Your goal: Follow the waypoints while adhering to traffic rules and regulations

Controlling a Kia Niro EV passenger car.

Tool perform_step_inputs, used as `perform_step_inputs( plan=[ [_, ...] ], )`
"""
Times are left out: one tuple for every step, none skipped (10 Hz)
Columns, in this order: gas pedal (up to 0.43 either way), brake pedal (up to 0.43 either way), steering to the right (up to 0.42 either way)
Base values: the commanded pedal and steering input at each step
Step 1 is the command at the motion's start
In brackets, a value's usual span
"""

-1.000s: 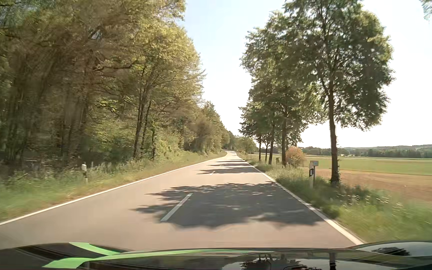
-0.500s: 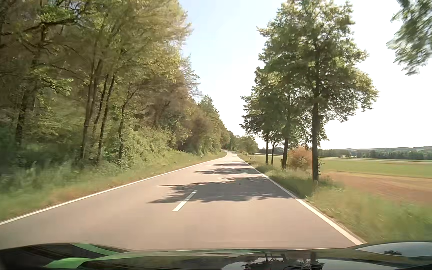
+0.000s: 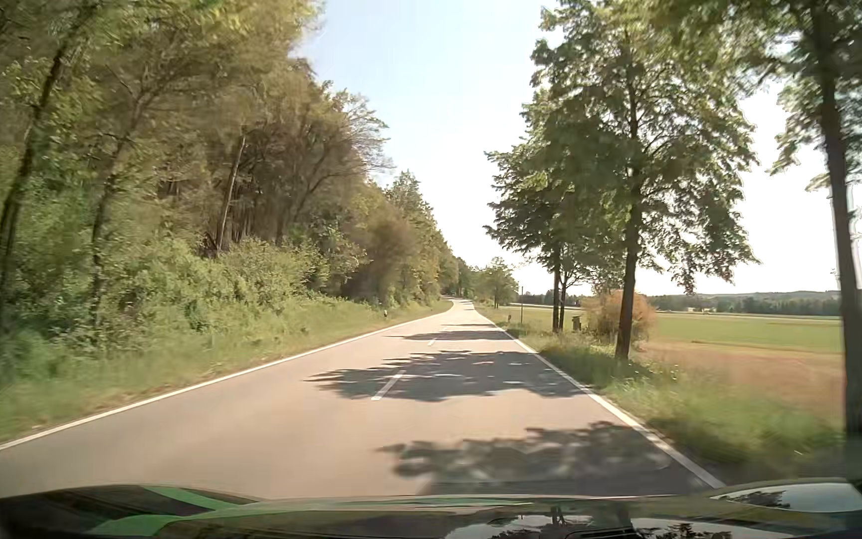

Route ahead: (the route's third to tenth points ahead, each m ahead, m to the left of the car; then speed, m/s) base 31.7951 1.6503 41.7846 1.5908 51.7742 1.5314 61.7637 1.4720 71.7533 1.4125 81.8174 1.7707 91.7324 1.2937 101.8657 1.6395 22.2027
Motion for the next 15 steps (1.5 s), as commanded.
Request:
perform_step_inputs(
  plan=[
    [0.22, 0.0, -0.002],
    [0.22, 0.0, -0.002],
    [0.22, 0.0, -0.001],
    [0.22, 0.0, -0.001],
    [0.209, 0.0, -0.001],
    [0.189, 0.0, -0.001],
    [0.169, 0.0, -0.001],
    [0.169, 0.0, -0.001],
    [0.157, 0.0, -0.001],
    [0.15, 0.0, -0.001],
    [0.138, 0.0, -0.001],
    [0.138, 0.0, -0.001],
    [0.13, 0.0, -0.001],
    [0.118, 0.0, -0.001],
    [0.118, 0.0, -0.001]
  ],
)
